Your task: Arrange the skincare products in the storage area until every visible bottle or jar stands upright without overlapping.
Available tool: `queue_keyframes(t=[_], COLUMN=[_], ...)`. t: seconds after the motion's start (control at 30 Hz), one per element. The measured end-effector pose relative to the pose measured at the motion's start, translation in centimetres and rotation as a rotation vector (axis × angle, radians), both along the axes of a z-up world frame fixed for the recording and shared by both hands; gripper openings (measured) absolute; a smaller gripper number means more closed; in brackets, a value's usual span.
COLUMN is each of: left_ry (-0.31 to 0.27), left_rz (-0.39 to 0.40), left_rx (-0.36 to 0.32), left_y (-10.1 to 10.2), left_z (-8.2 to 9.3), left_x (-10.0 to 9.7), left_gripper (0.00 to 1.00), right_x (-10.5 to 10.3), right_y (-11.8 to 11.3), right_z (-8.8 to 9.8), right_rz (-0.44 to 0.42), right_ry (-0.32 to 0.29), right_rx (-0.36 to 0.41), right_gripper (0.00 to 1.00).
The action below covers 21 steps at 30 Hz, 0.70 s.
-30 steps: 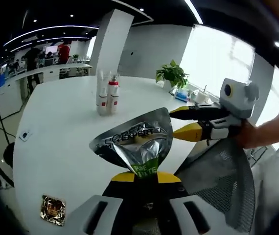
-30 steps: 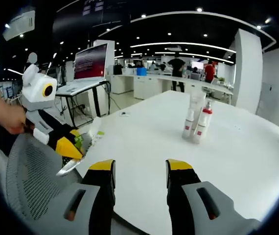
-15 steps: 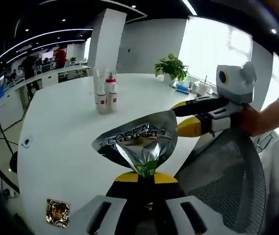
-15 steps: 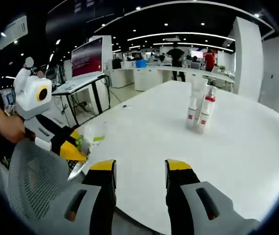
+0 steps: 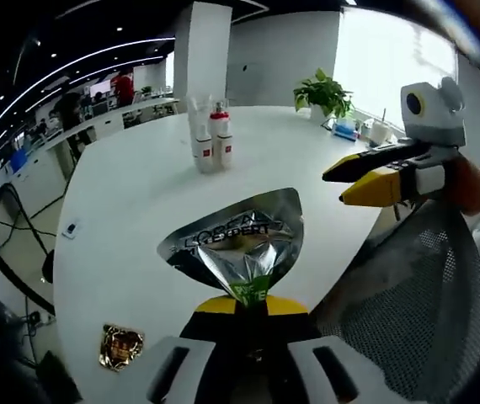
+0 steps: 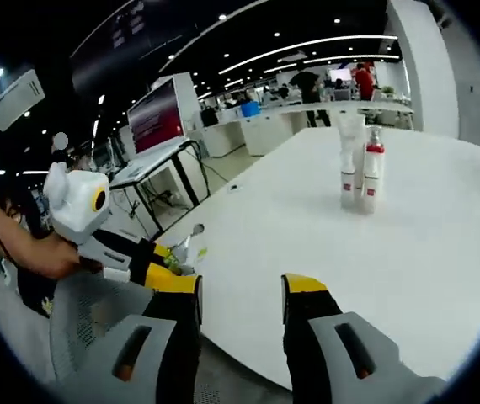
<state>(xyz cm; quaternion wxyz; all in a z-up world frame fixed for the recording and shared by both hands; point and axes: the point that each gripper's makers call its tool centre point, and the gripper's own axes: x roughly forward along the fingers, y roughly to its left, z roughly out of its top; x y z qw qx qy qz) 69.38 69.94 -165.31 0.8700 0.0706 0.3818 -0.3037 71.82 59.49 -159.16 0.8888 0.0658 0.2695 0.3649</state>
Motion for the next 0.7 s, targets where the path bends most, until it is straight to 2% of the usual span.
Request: queue_keyframes(t=[0.17,0.23,0.5,0.63,0.7], left_ry=[-0.024,-0.042,-0.091,-0.122,-0.159], left_rz=[-0.031,-0.059,-0.116,-0.145,-0.188], left_rx=[0.046,0.07,0.142,0.17,0.206], left_y=[-0.2,-0.5,-0.8,-1.0,-1.3], left_z=[-0.1,-0.1,-0.1,0.1,0.2], left_x=[-0.3,-0.5,-0.8,-0.9,-1.0], left_gripper=[0.08,0.08,0.08,0.08,0.08], right_x=[-0.7,-1.4,-2.7,-2.6,-2.5], right_y=[0.9,1.5,2.8,2.7,2.7], right_z=[0.3,0.3,0.3,0.2,0.2], right_rz=[0.04,0.074,0.149,0.147,0.138], right_ry=[0.039,0.076,0.117,0.146,0.161], right_rx=[0.064,0.095,0.127,0.145,0.164], right_gripper=[0.36,0.37,0.37,0.35,0.35])
